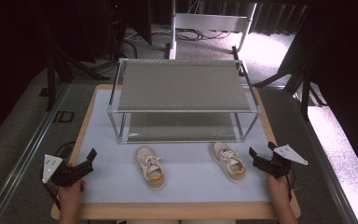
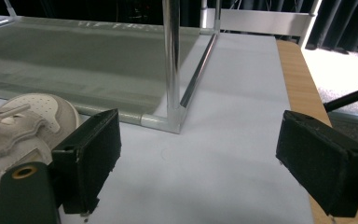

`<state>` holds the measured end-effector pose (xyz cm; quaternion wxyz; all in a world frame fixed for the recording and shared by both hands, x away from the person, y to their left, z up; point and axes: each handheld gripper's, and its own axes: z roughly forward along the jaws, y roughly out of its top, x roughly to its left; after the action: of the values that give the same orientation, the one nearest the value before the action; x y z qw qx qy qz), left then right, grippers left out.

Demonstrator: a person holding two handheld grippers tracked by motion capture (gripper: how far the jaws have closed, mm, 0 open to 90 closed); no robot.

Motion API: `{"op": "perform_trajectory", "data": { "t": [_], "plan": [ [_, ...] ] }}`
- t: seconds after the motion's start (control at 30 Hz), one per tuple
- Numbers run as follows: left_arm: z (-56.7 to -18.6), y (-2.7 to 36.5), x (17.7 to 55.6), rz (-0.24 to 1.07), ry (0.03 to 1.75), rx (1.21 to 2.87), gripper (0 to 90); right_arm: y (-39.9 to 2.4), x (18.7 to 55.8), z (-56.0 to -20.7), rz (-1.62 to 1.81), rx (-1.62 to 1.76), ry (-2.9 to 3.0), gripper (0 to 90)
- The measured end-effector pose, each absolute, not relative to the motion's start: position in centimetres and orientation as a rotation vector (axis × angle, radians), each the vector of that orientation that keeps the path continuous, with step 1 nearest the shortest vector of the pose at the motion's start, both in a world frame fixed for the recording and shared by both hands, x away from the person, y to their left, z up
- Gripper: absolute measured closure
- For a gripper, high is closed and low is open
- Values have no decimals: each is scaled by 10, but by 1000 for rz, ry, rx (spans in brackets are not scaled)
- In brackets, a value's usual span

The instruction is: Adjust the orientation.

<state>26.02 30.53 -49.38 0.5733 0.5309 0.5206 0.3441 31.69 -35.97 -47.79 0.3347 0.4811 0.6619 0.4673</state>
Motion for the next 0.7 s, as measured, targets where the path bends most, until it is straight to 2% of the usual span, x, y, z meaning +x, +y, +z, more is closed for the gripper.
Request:
{"op": "perform_trajectory", "data": {
  "t": [0.03,0.27,0.57,0.7],
  "plan": [
    [-493,307,261,762,1209,1274,3,-360,317,-478,1226,1259,1727,135],
    [-487,311,259,742,1111,1424,3,-358,317,-478,1207,1242,1735,139],
    [-485,309,274,524,1022,1651,2,-360,317,-478,1221,1263,1726,139],
    [-485,308,274,477,1013,1705,2,-360,318,-478,1220,1266,1727,139]
  ]
}}
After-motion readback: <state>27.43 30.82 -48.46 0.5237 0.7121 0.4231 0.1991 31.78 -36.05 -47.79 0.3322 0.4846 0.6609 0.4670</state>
